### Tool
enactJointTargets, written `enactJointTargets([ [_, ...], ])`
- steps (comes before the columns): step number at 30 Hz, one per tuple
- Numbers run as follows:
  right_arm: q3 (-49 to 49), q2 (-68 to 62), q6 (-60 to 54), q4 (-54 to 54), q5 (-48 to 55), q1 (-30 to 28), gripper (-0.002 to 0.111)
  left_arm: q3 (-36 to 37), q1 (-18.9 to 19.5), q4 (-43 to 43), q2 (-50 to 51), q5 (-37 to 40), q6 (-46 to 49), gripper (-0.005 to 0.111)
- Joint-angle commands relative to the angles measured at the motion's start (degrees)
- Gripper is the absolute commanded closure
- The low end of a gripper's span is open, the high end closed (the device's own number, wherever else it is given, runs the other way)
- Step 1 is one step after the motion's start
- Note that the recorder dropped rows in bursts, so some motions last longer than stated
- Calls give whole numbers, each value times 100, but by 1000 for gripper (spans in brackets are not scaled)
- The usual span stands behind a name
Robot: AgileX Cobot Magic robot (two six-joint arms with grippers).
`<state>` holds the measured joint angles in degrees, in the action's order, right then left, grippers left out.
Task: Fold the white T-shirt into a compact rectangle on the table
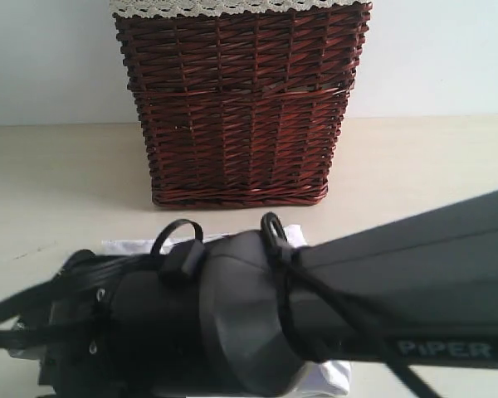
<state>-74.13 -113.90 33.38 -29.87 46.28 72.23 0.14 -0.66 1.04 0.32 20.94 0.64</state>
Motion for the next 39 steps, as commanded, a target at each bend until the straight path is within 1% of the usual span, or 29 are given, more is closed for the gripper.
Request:
enactJointTargets([
  [1,-420,163,-403,414,-541,7,108,-14,22,21,-32,-46,7,107],
  [5,-510,109,-551,774,-1343,7,108,-14,22,21,-32,-46,7,107],
  [7,-510,18,-570,845,-1640,7,105,-14,22,21,-32,-46,7,107],
  [9,-510,-110,-570,913,-1773,7,98,-14,22,21,-32,-46,7,107],
  [11,-510,-222,-570,875,-1700,7,86,-14,22,21,-32,-46,7,107],
  [14,-510,-279,-570,876,-1325,-5,68,-14,22,21,-32,-46,7,107],
  [15,-510,-279,-570,876,-1140,-5,64,-14,22,21,-32,-46,7,107],
  [16,-510,-242,-570,876,-959,-5,62,-14,22,21,-32,-46,7,107],
  [23,-510,462,-917,943,-273,107,62,-14,22,21,-32,-46,7,107],
  [27,-510,689,-976,718,608,107,61,-14,22,21,-32,-46,7,107],
  [29,-495,595,-1007,488,1012,107,57,-14,22,21,-32,-46,7,107],
  [31,-455,452,-1310,506,1105,107,51,-14,22,21,-32,-46,7,107],
  [33,-456,276,-1868,607,1077,107,46,-14,22,21,-32,-46,7,107],
  [36,-456,4,-2425,300,1093,107,44,-14,22,21,-32,-46,7,107],
  [39,-456,-225,-2578,-26,1186,61,45,-14,22,21,-32,-46,7,107],
])
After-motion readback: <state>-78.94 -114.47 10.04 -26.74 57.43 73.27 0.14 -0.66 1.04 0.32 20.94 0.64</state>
